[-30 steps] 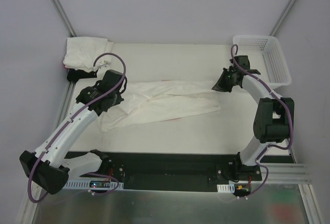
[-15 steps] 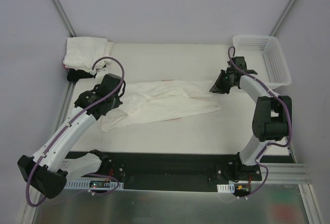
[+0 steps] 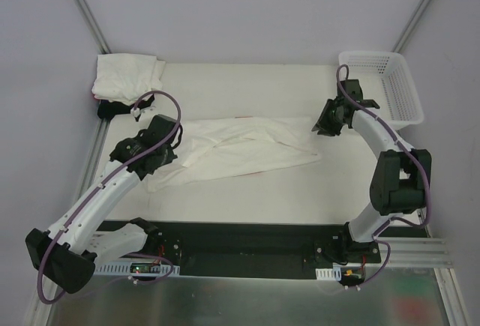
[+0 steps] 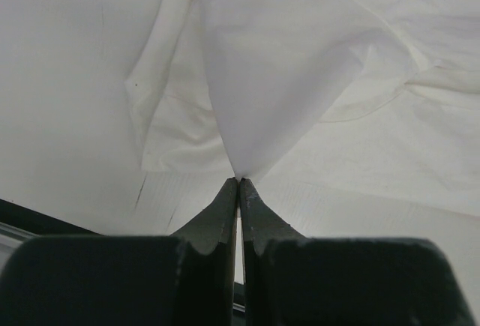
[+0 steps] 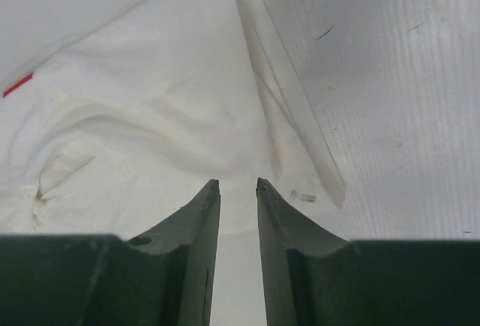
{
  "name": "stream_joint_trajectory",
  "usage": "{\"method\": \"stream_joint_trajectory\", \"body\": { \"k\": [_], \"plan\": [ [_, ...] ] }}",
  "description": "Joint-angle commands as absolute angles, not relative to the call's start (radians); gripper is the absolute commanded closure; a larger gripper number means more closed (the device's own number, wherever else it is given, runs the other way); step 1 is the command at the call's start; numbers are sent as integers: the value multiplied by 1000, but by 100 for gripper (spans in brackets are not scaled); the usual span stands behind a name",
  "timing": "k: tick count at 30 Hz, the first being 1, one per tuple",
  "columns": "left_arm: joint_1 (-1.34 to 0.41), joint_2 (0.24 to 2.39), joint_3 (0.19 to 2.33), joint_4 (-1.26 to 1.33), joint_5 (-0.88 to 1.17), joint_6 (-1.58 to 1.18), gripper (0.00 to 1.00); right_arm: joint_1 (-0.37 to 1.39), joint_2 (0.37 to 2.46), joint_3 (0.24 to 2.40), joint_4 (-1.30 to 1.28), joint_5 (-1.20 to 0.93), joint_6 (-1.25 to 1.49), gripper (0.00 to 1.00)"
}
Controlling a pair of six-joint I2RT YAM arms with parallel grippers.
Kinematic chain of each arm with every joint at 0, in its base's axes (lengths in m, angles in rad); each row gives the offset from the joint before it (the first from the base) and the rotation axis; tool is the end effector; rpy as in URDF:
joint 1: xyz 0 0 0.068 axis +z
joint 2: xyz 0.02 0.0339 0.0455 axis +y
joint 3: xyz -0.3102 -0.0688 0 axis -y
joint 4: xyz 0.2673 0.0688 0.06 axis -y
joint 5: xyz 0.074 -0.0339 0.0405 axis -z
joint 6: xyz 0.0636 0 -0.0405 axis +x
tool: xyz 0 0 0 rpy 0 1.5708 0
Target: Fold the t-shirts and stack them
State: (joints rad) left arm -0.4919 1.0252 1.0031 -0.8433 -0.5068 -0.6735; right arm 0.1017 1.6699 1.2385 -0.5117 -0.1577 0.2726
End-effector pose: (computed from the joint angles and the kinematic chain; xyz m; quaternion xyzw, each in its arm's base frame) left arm 0.2011 -0.0727 0.3341 -0.1686 0.8969 0.0124 0.4087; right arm 0.3959 0.0504 0.2542 0.0567 0.9468 0.1309 0.2884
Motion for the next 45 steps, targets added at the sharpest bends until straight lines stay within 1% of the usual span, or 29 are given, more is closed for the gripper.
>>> {"method": "stream_joint_trajectory", "body": {
  "k": [1, 5, 8, 11, 14, 15, 20, 23, 29, 32, 33, 35, 36, 37, 39, 45],
  "plan": [
    [-500, 977, 1014, -839, -549, -675, 100, 89, 1565, 1391, -555, -25, 242, 70],
    [-500, 973, 1020, -836, -560, -666, 100, 103, 1583, 1482, -563, -64, 247, 69],
    [-500, 962, 1014, -830, -560, -675, 100, 162, 1615, 1441, -502, -98, 276, 68],
    [-500, 960, 1008, -816, -564, -677, 100, 248, 1676, 1411, -443, -147, 311, 68],
    [-500, 965, 1020, -807, -571, -669, 100, 357, 1785, 1413, -399, -198, 331, 69],
    [-500, 968, 1028, -804, -571, -661, 100, 415, 1830, 1437, -396, -215, 331, 69],
    [-500, 979, 1039, -782, -561, -653, 100, 586, 1942, 1531, -383, -236, 334, 69],
    [-500, 985, 1035, -773, -555, -649, 100, 652, 2003, 1612, -409, -264, 330, 69],
    [-500, 963, 1020, -775, -531, -653, 100, 675, 2008, 1615, -411, -258, 324, 70],
    [-500, 951, 1011, -775, -523, -661, 86, 660, 1984, 1588, -403, -252, 318, 70],
    [-500, 953, 1012, -776, -523, -661, 72, 654, 1977, 1579, -399, -255, 319, 70],
    [-500, 957, 1023, -776, -520, -661, 61, 643, 1964, 1562, -390, -252, 319, 70],
    [-500, 960, 1029, -775, -519, -661, 48, 641, 1950, 1540, -377, -255, 321, 70],
    [-500, 969, 1034, -773, -517, -660, 45, 638, 1944, 1531, -371, -256, 319, 70],
    [-500, 979, 1051, -773, -518, -661, 44, 640, 1930, 1516, -354, -267, 324, 70],
    [-500, 1022, 1086, -749, -540, -652, 48, 684, 1904, 1514, -333, -299, 333, 72]
  ]
}}
